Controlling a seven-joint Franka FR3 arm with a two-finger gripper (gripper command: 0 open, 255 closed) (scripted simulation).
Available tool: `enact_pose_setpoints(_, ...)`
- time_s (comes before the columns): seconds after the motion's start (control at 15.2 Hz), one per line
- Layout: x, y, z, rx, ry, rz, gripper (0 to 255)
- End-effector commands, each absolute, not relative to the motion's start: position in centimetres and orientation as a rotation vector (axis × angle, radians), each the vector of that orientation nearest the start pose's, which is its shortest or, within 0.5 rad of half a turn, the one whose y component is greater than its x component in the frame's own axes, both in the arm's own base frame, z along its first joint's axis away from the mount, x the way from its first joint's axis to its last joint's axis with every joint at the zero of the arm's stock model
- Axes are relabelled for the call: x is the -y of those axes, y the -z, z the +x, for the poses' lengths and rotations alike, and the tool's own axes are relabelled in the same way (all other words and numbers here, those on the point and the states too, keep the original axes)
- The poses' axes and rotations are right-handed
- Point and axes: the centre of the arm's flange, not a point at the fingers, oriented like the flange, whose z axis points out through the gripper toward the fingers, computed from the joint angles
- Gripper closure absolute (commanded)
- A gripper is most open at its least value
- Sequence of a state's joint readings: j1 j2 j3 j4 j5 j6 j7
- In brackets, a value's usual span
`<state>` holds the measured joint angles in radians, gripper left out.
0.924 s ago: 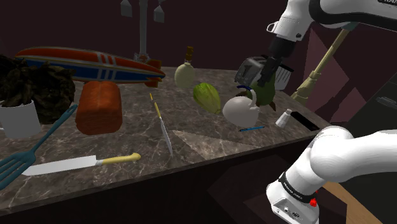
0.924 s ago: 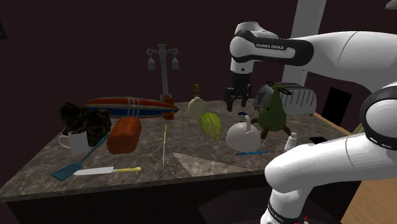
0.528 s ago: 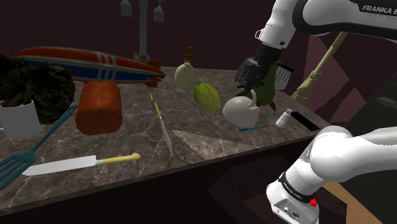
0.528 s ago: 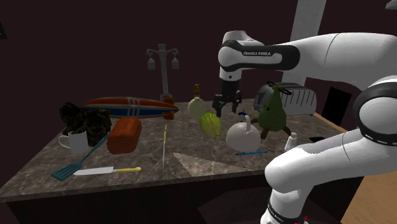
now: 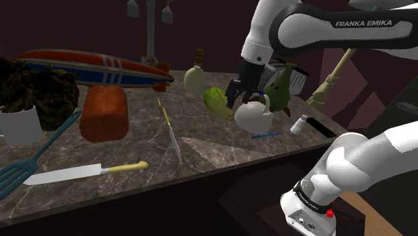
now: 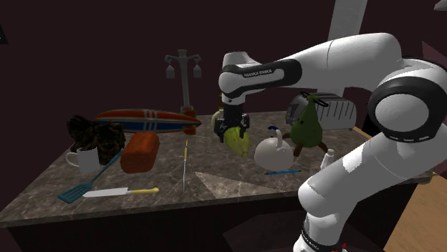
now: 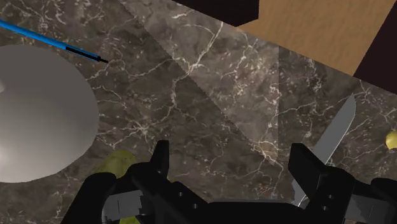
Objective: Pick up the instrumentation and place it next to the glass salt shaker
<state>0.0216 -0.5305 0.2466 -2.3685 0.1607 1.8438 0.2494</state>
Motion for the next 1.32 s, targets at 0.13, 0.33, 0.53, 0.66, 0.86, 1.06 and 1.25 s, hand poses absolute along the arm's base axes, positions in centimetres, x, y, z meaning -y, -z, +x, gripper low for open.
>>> enact_pose_setpoints(0.13, -16.4, -48.5, 40.2, -0.198, -0.021, -3.111, 0)
enact_pose_setpoints(0.33, -18.9, -46.4, 42.5, -0.275, -0.023, -3.109, 0)
enact_pose_setpoints(0.53, -21.4, -44.3, 44.8, -0.352, -0.025, -3.105, 0)
enact_pose_setpoints(0.66, -23.0, -42.9, 46.5, -0.404, -0.027, -3.101, 0)
enact_pose_setpoints(0.86, -25.2, -40.7, 49.0, -0.481, -0.029, -3.094, 0)
enact_pose_setpoints(1.06, -27.3, -38.6, 51.7, -0.557, -0.032, -3.085, 0)
enact_pose_setpoints(1.25, -28.8, -37.0, 53.8, -0.616, -0.034, -3.077, 0)
